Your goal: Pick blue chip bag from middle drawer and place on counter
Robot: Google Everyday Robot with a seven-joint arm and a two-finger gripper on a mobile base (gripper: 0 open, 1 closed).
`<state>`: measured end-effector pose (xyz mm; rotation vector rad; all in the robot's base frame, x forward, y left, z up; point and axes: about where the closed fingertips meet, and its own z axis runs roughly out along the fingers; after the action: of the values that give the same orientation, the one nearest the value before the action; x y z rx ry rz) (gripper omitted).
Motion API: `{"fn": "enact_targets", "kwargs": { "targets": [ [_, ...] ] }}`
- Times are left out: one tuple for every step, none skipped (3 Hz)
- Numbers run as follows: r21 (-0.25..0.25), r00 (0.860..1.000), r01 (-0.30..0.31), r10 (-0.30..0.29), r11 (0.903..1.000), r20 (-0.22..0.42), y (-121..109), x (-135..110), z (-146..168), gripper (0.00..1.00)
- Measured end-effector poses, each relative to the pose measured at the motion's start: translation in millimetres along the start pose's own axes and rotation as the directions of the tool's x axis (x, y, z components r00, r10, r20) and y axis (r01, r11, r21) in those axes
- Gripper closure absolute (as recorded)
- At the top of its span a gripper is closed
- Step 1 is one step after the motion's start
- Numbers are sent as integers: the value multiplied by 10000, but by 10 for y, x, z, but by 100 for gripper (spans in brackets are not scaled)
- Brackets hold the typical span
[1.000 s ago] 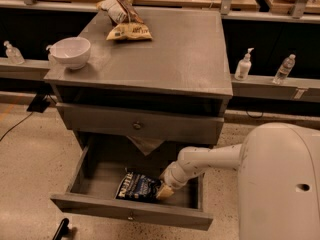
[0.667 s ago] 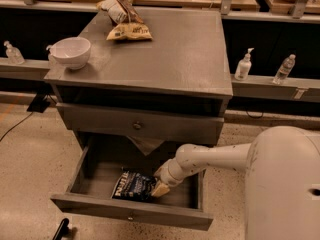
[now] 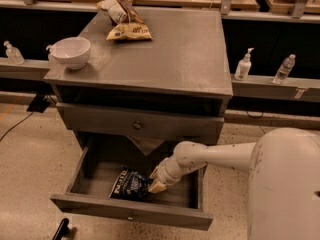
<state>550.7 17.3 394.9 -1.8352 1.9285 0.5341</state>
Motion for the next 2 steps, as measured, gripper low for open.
{"fn": "enact_targets", "kwargs": {
  "targets": [
    [-231,9994,185,-192,9996,-302,18,9,-35,31],
    [-158,9981,158,-167,9998,-598,-13,58,-124,8]
  ]
}}
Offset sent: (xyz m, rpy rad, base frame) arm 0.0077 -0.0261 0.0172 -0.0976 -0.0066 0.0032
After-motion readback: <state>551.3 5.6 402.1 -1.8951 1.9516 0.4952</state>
